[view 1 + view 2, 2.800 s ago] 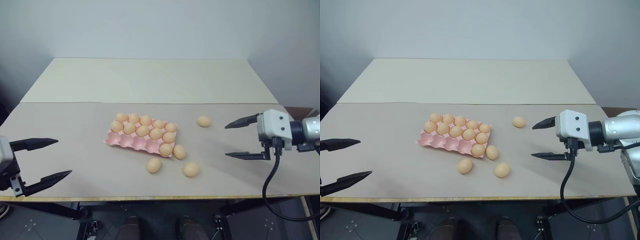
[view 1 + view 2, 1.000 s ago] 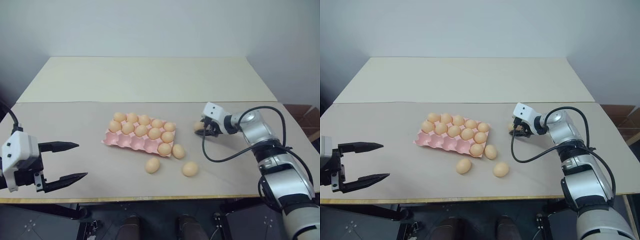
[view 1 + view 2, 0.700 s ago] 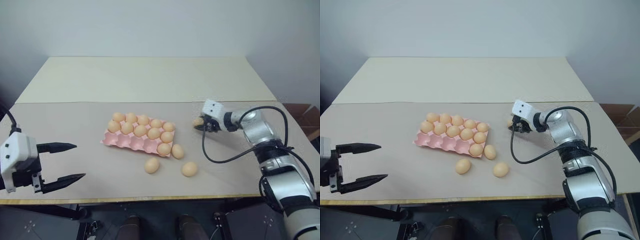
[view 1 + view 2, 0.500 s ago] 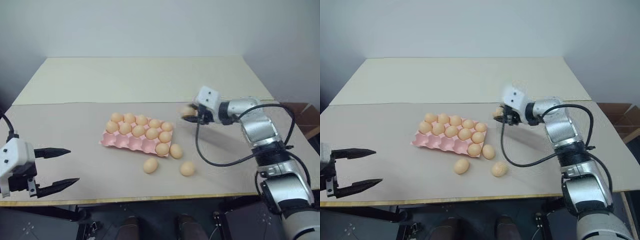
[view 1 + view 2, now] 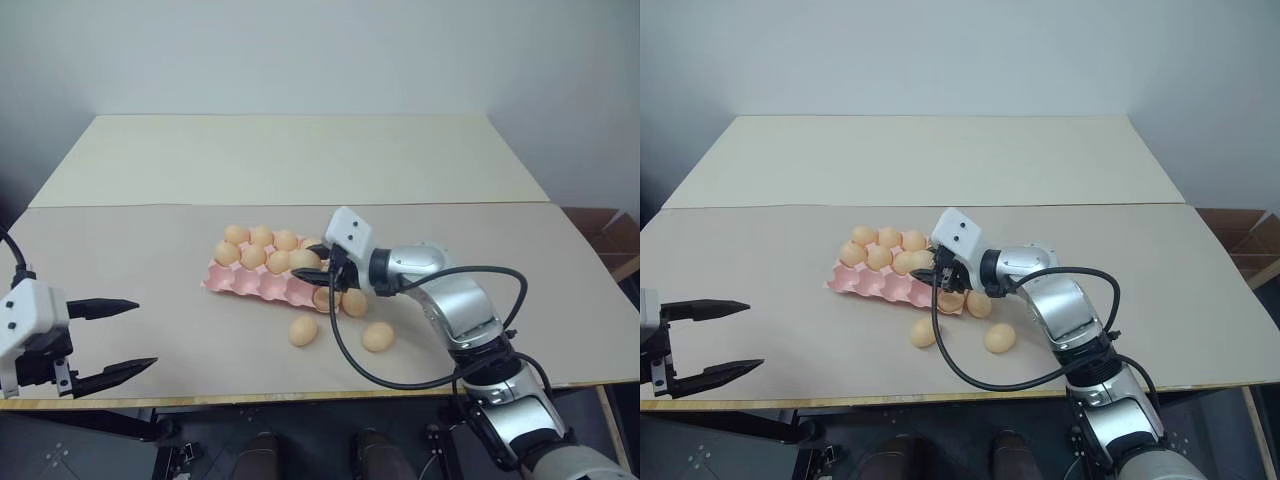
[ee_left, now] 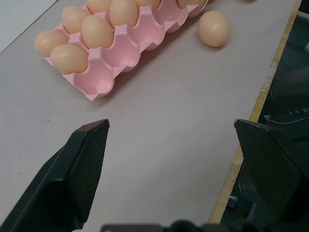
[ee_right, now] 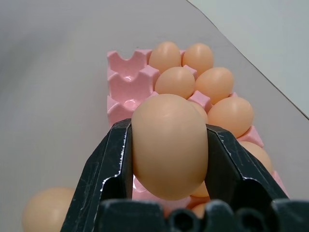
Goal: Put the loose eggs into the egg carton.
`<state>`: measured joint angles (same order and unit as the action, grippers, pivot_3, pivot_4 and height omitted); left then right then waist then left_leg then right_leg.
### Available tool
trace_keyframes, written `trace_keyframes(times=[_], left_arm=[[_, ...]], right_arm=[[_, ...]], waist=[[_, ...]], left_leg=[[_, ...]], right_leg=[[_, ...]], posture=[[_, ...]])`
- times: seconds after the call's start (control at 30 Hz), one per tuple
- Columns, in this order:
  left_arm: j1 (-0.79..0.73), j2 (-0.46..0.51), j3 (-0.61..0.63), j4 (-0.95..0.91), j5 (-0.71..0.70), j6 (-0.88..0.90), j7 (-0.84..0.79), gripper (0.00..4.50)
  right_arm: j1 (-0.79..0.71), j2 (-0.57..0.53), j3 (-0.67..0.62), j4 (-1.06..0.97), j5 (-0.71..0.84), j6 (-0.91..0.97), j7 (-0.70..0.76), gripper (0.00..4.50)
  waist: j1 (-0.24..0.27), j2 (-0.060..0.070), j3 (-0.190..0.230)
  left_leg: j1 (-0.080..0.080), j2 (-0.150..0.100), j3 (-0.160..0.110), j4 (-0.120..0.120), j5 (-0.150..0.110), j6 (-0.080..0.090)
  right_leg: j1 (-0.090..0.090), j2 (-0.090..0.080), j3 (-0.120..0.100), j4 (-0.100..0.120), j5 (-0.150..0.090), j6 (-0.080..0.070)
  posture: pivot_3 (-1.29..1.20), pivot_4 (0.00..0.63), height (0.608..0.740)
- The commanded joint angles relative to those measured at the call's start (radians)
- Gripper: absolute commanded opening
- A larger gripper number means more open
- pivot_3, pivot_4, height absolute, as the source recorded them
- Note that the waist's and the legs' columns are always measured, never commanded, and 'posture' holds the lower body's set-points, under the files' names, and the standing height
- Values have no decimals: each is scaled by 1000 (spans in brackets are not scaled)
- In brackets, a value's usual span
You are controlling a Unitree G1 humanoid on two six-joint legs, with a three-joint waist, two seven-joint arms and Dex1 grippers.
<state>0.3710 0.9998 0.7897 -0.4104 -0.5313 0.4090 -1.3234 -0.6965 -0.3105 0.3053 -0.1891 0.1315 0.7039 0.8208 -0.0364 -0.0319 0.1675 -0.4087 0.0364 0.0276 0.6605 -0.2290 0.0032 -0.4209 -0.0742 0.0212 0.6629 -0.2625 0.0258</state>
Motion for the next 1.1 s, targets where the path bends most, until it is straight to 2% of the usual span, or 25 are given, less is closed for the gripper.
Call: trace_keyframes(times=[0.03,0.17,0.43,0.73,0.83,1.1], left_arm=[[4,2,38,-13,1,-22,-4,4500],[7,0,42,-18,1,-20,-2,4500],[21,-5,51,-32,-4,-13,1,4500],[2,-3,19,-31,-7,-21,12,4500],[-12,1,12,-28,-9,-23,12,4500],[-48,4,-22,-17,-22,-32,4,4500]], right_arm=[[-7,11,18,-22,11,-38,-2,1883],[-11,36,51,13,0,-66,-11,1883],[-10,39,71,78,-42,-146,-34,4470],[7,-49,40,-33,-21,-136,6,4470],[39,-154,-5,-127,21,-100,66,4470],[200,-552,-217,-318,228,16,314,4470]], waist=[[-3,0,0],[-6,0,0],[-6,0,0],[-5,0,0],[-1,0,0],[18,0,0]], left_leg=[[0,0,0,0,0,0],[0,0,0,0,0,0],[0,0,0,0,0,0],[0,0,0,0,0,0],[0,0,0,0,0,0],[0,0,0,0,0,0]], right_leg=[[0,0,0,0,0,0],[0,0,0,0,0,0],[0,0,0,0,0,0],[0,0,0,0,0,0],[0,0,0,-1,0,0],[1,-1,-1,-3,0,0]], posture=[[0,150,740],[0,150,740],[0,150,740],[0,150,740],[0,150,740],[0,150,740]])
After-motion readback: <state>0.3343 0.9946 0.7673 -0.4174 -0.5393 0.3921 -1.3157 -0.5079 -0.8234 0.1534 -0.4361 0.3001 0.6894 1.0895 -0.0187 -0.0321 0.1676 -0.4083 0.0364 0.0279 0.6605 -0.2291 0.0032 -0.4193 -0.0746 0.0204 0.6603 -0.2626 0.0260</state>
